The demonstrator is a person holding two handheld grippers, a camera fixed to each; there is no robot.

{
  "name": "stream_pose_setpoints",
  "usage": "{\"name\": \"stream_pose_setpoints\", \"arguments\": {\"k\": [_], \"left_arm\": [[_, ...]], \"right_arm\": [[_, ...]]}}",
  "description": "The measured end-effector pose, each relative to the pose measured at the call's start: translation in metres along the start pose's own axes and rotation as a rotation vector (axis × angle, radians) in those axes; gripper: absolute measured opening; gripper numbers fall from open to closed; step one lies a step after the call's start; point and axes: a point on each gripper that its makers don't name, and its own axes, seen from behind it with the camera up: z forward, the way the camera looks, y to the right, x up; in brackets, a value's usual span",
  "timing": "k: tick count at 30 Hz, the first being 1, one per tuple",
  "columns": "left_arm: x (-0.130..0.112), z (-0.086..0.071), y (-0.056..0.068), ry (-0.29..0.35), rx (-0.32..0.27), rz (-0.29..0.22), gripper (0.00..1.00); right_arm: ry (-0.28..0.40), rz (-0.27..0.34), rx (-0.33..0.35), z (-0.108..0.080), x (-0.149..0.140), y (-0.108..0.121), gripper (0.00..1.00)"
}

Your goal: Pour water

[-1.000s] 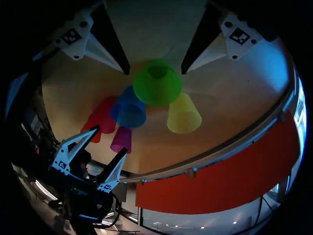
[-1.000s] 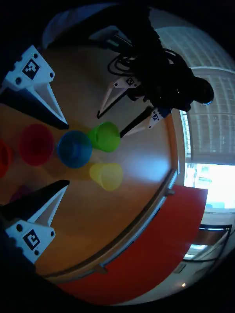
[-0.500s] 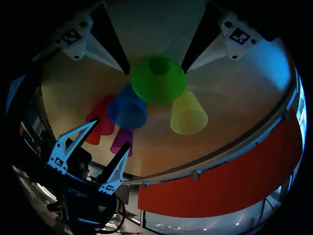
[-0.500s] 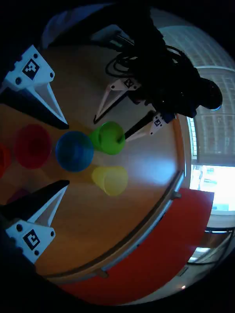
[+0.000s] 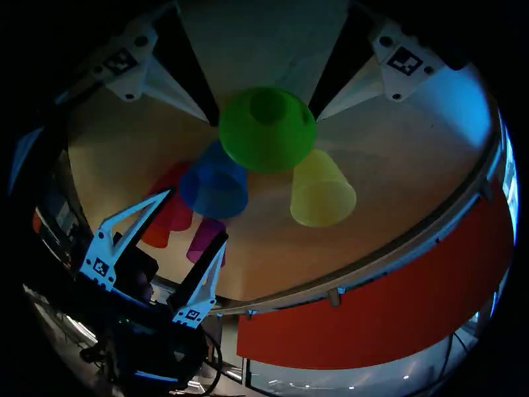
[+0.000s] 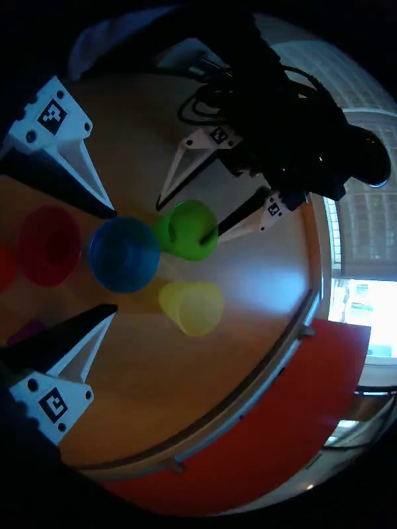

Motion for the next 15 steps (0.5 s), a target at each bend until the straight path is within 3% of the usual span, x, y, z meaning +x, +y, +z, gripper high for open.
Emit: {"name": "stream_pose_setpoints", "arguments": {"k": [12, 15], "left_arm": [[0.0005, 0.0024, -0.0019, 0.002, 0.007, 0.012, 0.97], [0.0007, 0.0026, -0.0021, 0.004, 0.007, 0.011, 0.92]], "right_arm": [[-0.010, -0.008, 0.000, 0.0027, 0.0001, -0.0022, 1.00], [-0.013, -0.009, -0.002, 0.0034, -0.0003, -0.0015, 1.00]]}}
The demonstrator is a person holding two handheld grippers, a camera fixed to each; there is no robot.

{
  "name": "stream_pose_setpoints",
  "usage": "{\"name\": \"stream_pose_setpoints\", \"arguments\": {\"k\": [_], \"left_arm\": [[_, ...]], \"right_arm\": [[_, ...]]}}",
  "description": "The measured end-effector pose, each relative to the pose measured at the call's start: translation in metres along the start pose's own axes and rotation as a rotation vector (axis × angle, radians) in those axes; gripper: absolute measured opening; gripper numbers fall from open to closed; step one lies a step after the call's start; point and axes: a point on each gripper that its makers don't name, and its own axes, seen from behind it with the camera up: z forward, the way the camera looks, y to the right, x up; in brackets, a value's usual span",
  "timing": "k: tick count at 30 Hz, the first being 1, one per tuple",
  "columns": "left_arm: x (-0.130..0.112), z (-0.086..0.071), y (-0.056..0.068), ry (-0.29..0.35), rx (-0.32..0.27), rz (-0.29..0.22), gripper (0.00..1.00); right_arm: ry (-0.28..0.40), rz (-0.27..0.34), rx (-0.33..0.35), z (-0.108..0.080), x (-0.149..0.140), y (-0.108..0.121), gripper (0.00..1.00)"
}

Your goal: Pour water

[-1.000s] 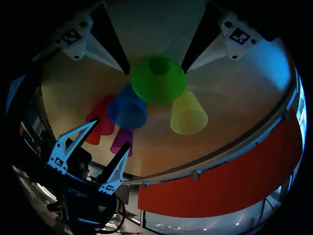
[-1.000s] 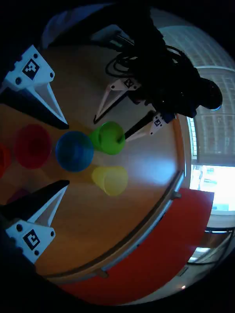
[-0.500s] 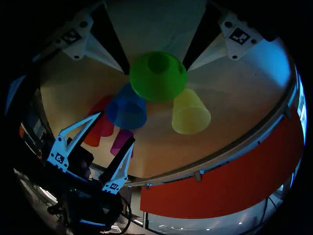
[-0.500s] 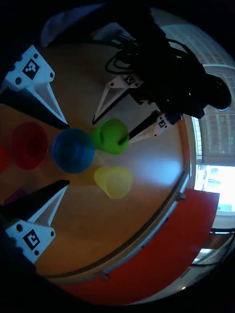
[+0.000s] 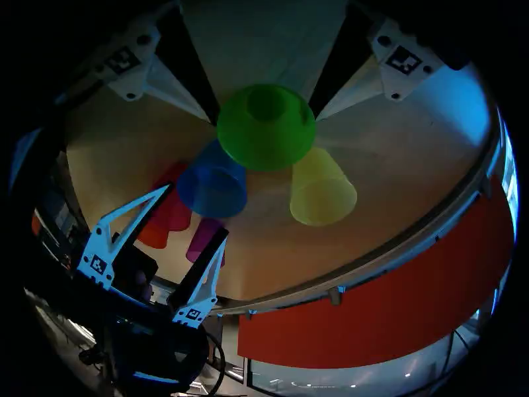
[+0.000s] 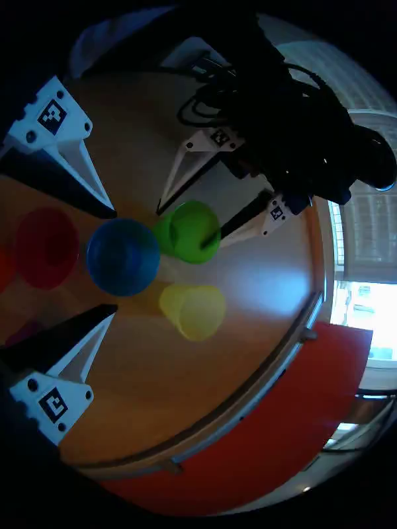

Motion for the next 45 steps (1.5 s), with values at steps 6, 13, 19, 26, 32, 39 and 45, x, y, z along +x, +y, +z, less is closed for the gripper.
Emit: {"name": "stream_pose_setpoints", "arguments": {"k": [6, 13, 19, 26, 32, 39, 45], "left_arm": [[0.000, 0.002, -0.002, 0.002, 0.008, 0.000, 0.84], [0.001, 0.001, -0.003, 0.003, 0.006, -0.013, 0.84], [0.003, -0.001, -0.003, 0.011, 0.005, -0.011, 0.84], [0.008, -0.005, -0.001, 0.023, 0.004, -0.008, 0.84], [0.010, -0.009, -0.001, 0.029, 0.006, -0.009, 0.84], [0.010, -0.013, -0.002, 0.031, 0.014, -0.007, 0.84], [0.012, -0.015, -0.001, 0.038, 0.014, -0.009, 0.84]], "right_arm": [[-0.003, -0.001, 0.002, 0.001, 0.000, 0.000, 1.00], [-0.009, -0.007, 0.003, 0.002, 0.001, -0.001, 1.00], [-0.024, -0.013, 0.003, 0.006, -0.001, -0.003, 1.00], [-0.033, -0.011, 0.004, 0.014, -0.003, -0.004, 1.00], [-0.039, -0.001, 0.004, 0.021, -0.003, -0.004, 1.00], [-0.045, -0.001, -0.001, 0.029, -0.004, -0.004, 1.00], [-0.047, 0.002, -0.005, 0.034, -0.005, -0.005, 1.00]]}}
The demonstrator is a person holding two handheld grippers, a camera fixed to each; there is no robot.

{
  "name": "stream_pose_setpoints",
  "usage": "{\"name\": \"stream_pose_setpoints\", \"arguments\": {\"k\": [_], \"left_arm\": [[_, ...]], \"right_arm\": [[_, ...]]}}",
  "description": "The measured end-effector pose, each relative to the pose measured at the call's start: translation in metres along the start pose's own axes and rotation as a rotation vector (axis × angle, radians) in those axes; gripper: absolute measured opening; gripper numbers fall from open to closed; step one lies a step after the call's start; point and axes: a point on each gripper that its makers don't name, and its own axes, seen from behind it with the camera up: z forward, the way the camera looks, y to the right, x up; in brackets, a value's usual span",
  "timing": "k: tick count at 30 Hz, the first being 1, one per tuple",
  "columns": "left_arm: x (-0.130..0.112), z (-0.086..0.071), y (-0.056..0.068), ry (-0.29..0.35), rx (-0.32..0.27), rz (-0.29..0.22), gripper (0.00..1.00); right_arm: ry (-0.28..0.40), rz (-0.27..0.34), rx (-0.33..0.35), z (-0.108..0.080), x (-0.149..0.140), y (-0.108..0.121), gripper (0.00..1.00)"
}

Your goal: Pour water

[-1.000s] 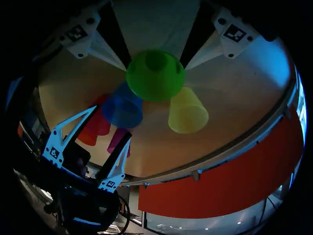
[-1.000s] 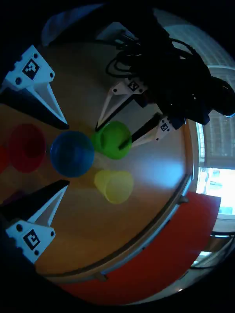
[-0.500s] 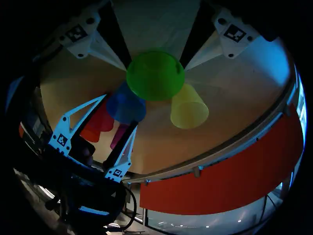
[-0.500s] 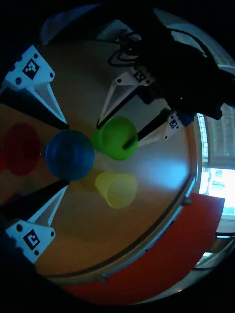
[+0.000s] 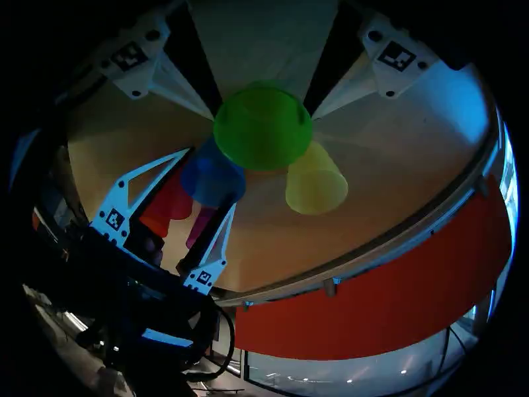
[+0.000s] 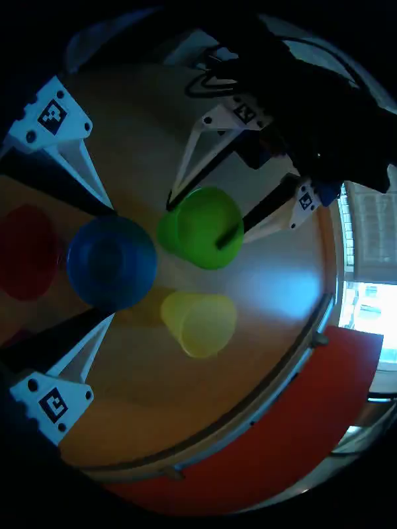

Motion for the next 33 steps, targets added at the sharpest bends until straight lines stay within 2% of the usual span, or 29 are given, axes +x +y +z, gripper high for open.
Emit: {"name": "stream_pose_setpoints", "arguments": {"k": [5, 14, 23, 33], "left_arm": [[-0.001, 0.000, 0.000, 0.000, 0.001, 0.001, 0.84], [-0.001, -0.001, 0.002, -0.001, 0.000, 0.005, 0.83], [0.001, -0.004, 0.003, 0.004, 0.005, 0.004, 0.84], [0.016, -0.017, 0.007, 0.036, 0.028, 0.000, 0.84]], "right_arm": [[0.001, 0.007, -0.005, 0.001, 0.000, 0.000, 1.00], [-0.005, 0.045, -0.008, -0.001, -0.002, 0.001, 0.93], [0.005, 0.078, -0.001, -0.005, -0.001, -0.001, 0.92], [0.109, 0.104, -0.011, -0.034, 0.016, -0.004, 0.92]]}}
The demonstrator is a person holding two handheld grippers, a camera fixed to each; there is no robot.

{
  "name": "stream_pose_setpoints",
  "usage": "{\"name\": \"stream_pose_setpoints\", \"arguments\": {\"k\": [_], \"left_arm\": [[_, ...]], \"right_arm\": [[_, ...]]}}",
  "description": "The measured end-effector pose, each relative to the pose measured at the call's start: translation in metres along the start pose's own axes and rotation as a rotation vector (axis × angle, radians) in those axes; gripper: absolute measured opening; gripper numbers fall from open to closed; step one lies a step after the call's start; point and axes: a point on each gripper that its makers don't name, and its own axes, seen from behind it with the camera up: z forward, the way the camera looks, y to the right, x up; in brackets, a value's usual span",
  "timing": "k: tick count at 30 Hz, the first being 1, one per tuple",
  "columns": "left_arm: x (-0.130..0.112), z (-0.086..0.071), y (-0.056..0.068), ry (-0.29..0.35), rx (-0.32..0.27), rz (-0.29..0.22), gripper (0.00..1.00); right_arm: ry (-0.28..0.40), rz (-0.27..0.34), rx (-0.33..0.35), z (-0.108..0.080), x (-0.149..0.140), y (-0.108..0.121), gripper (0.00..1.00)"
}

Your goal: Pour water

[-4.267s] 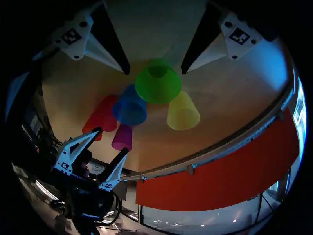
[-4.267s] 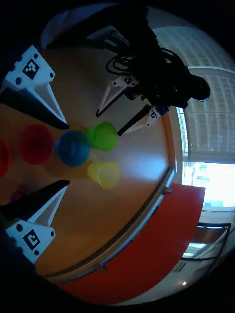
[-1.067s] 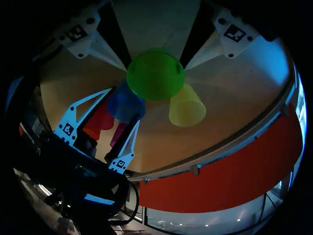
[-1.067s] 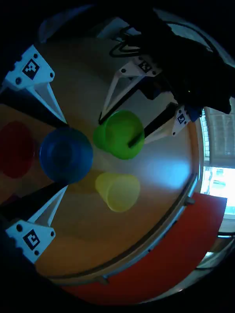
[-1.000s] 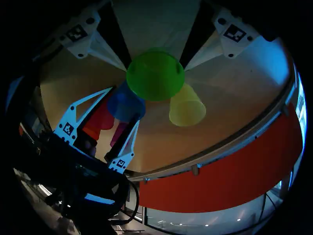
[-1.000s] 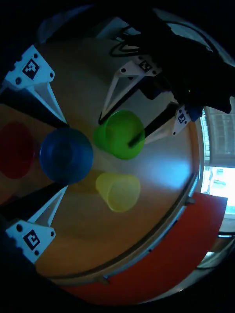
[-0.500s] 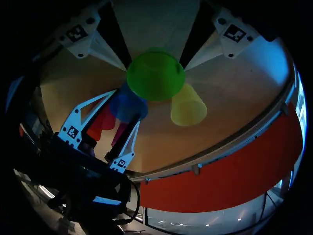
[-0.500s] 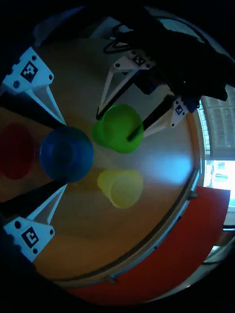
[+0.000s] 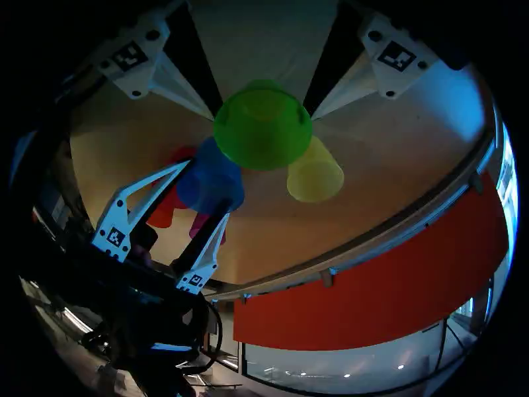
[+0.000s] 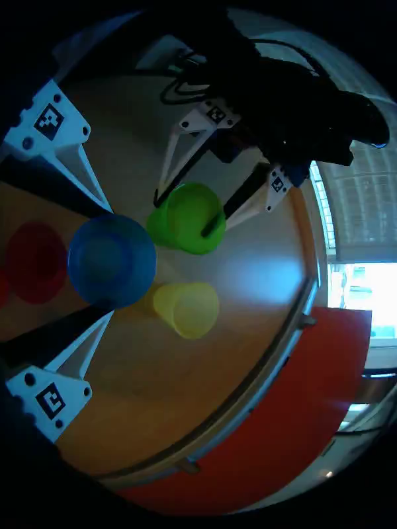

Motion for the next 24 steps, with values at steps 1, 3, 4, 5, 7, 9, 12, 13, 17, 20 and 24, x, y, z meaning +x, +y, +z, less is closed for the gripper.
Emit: {"name": "stream_pose_setpoints", "arguments": {"k": [1, 3, 4, 5, 7, 9, 12, 13, 17, 20, 24], "left_arm": [[0.003, -0.002, 0.001, 0.006, 0.003, 0.001, 0.84], [0.008, -0.007, 0.003, 0.018, 0.011, 0.002, 0.84], [0.011, -0.009, 0.004, 0.023, 0.015, 0.001, 0.84], [0.014, -0.011, 0.005, 0.029, 0.018, 0.001, 0.84], [0.021, -0.017, 0.007, 0.048, 0.027, -0.002, 0.84], [0.029, -0.022, 0.009, 0.068, 0.037, -0.006, 0.84], [0.039, -0.030, 0.011, 0.100, 0.050, -0.017, 0.84], [0.042, -0.033, 0.012, 0.110, 0.054, -0.022, 0.84], [0.054, -0.043, 0.014, 0.151, 0.072, -0.035, 0.84], [0.064, -0.051, 0.017, 0.178, 0.083, -0.036, 0.84], [0.078, -0.063, 0.020, 0.221, 0.101, -0.036, 0.84]], "right_arm": [[0.013, 0.003, -0.002, -0.004, 0.002, 0.000, 0.92], [0.041, 0.010, -0.007, -0.012, 0.006, -0.001, 0.92], [0.056, 0.014, -0.010, -0.016, 0.007, 0.000, 0.92], [0.071, 0.018, -0.013, -0.021, 0.009, 0.000, 0.92], [0.104, 0.026, -0.021, -0.030, 0.013, 0.000, 0.92], [0.138, 0.033, -0.028, -0.040, 0.017, 0.001, 0.92], [0.189, 0.041, -0.037, -0.054, 0.024, 0.001, 0.92], [0.204, 0.043, -0.041, -0.058, 0.026, 0.001, 0.92], [0.268, 0.042, -0.053, -0.075, 0.035, 0.000, 0.92], [0.311, 0.036, -0.060, -0.087, 0.043, -0.002, 0.92], [0.358, 0.034, -0.069, -0.102, 0.049, -0.004, 0.92]]}}
